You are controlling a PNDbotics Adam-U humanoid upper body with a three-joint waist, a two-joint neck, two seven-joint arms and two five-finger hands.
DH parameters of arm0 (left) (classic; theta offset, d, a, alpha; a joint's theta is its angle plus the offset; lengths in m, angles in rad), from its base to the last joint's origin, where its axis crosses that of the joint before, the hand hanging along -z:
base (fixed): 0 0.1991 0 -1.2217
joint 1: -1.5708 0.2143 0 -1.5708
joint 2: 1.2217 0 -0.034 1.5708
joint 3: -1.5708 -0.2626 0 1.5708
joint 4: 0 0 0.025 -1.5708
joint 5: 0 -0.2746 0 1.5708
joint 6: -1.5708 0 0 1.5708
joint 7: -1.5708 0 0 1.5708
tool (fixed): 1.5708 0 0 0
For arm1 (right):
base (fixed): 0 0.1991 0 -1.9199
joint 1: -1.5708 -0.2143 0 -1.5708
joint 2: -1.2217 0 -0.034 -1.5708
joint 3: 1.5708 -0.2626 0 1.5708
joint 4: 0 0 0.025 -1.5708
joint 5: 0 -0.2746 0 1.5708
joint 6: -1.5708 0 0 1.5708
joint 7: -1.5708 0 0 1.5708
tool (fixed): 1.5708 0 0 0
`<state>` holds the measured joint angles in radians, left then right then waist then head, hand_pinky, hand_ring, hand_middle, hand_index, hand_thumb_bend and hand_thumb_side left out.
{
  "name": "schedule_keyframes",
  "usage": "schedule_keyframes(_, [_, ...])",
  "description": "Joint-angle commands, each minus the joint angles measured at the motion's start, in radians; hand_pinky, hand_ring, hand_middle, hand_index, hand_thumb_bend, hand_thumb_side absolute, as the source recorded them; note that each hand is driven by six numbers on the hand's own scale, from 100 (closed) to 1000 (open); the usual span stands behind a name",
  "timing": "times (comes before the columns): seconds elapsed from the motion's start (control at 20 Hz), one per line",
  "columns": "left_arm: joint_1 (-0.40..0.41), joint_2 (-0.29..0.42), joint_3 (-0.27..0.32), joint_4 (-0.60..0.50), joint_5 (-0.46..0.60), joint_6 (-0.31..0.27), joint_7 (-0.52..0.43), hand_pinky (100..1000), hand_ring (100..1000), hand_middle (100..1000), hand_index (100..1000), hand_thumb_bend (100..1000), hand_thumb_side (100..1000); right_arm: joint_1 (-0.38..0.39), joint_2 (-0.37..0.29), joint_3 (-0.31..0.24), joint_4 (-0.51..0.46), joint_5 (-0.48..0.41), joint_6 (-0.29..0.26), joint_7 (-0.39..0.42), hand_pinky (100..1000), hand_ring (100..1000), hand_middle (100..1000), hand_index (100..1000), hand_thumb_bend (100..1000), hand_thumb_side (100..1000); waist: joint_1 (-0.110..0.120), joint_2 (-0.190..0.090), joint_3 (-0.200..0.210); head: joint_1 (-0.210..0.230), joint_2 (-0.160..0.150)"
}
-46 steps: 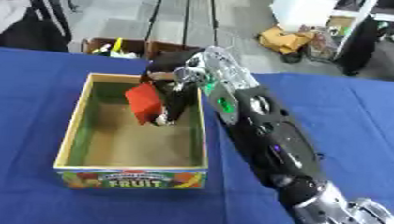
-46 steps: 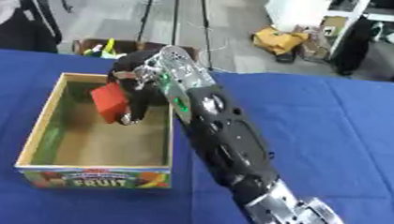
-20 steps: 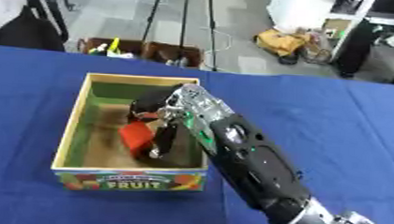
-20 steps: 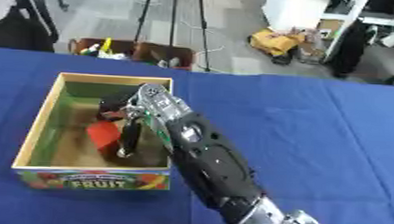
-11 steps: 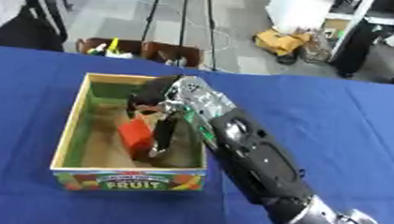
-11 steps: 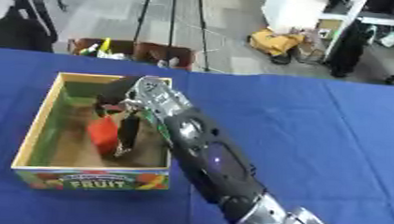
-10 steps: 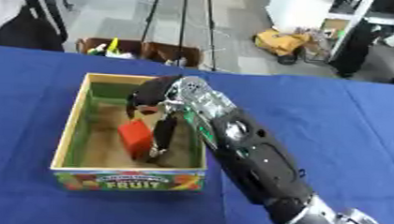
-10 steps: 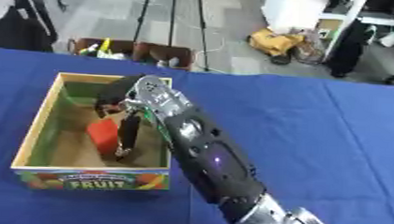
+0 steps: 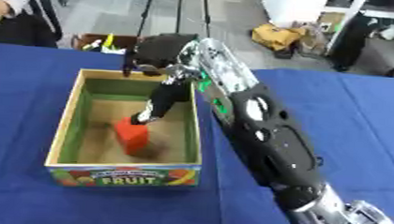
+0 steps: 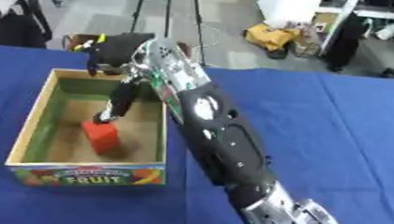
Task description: Pick up objects on the table and place them in the box.
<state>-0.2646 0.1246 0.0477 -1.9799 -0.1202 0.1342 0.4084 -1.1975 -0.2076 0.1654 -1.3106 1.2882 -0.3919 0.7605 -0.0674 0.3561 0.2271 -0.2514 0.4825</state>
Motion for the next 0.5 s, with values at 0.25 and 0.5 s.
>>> schedule_keyframes(0.25, [-0.002,0.015,0.012,-0.02,-0.006,-0.001,0.009,273,630,541,468,100,849,0.009,-0.09,-0.135,-0.198,-0.117,0.037,-0.046,623,790,738,826,178,940,0.024,-0.026,-0.017,0.041,0.017])
schedule_keyframes(0.5, [0.0,0.012,0.016,-0.02,-0.006,-0.002,0.014,273,629,541,468,100,848,0.065,-0.155,-0.209,-0.32,-0.192,0.113,-0.121,576,733,655,779,100,903,0.036,-0.025,-0.035,0.065,0.02])
